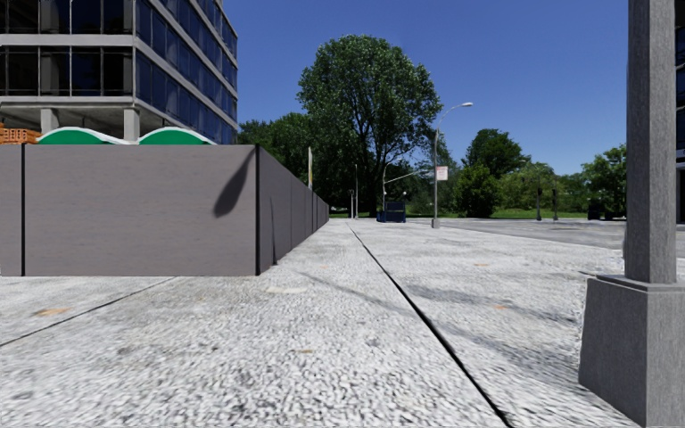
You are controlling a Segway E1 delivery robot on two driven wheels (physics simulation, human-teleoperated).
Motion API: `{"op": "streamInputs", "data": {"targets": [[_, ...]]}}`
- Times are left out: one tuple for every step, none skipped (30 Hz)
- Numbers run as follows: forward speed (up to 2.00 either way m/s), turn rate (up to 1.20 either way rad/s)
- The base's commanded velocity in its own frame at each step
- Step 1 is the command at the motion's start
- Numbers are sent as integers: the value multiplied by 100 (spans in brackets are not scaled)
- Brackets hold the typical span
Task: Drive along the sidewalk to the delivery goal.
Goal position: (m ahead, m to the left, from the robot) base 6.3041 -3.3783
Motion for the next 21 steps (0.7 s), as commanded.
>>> {"op": "streamInputs", "data": {"targets": [[189,0],[189,0],[189,0],[189,0],[189,0],[189,0],[189,0],[189,0],[189,0],[189,0],[189,0],[189,0],[189,0],[189,0],[189,-32],[189,-56],[189,-75],[189,-81],[188,-83],[188,-84],[188,-90]]}}
